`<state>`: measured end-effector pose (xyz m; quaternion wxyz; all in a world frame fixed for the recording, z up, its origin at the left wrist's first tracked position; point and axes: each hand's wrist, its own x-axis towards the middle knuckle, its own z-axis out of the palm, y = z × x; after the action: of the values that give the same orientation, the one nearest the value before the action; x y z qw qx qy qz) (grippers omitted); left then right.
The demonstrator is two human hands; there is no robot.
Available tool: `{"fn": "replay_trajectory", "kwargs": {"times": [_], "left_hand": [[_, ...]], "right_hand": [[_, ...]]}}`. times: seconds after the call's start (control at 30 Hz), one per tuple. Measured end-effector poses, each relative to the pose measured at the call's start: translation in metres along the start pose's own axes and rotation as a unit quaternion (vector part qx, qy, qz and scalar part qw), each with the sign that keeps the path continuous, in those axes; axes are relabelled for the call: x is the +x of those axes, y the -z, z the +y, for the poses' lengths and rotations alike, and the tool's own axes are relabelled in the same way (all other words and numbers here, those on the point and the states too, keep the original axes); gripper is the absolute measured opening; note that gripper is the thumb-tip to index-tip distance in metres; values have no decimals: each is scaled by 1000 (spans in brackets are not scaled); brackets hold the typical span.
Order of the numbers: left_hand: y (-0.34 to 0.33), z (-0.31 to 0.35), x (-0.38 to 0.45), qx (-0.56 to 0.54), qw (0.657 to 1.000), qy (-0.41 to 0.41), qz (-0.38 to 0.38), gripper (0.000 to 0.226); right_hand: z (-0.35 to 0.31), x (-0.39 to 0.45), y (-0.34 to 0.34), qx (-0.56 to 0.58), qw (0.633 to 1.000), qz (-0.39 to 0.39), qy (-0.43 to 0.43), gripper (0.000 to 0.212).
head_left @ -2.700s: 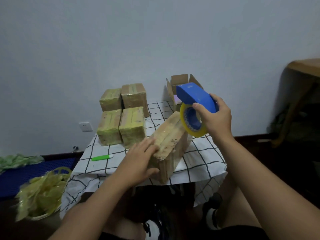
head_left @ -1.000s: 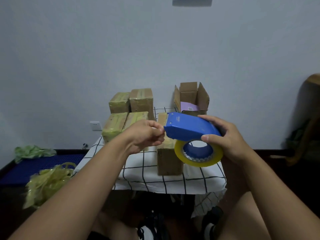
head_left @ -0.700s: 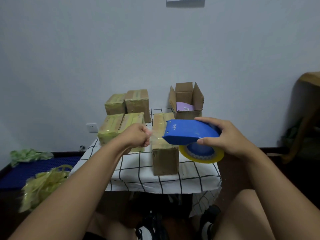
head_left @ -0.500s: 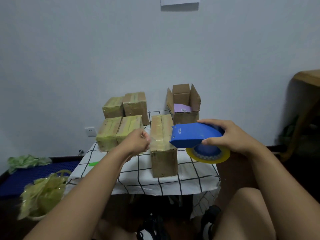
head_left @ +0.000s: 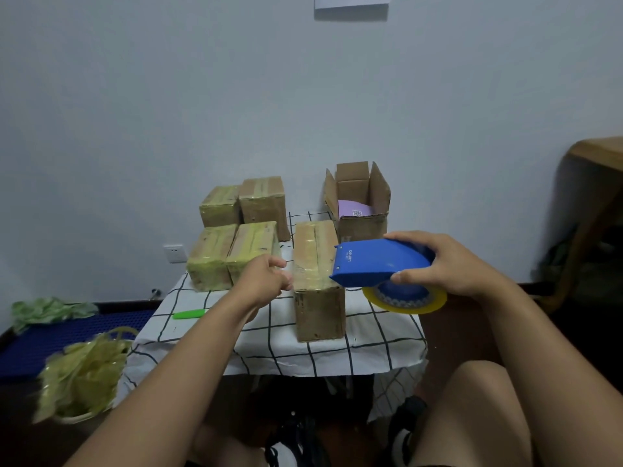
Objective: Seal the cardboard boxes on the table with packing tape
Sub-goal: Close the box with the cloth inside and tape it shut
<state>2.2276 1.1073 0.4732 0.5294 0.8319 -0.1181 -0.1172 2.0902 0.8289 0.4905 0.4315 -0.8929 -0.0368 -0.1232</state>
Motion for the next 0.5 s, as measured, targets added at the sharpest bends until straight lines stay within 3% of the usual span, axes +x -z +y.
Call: {"fn": "replay_trajectory", "kwargs": {"times": [0.23,0.5], "left_hand": [[3,-1,1,-58,998,-10,19,4],[-4,-16,2,-4,999,-26,37,20]], "right_hand": [[-2,4,-2,-21,1000,-2,-8,64],[-2,10,3,-13,1000,-20,-10,65]]}}
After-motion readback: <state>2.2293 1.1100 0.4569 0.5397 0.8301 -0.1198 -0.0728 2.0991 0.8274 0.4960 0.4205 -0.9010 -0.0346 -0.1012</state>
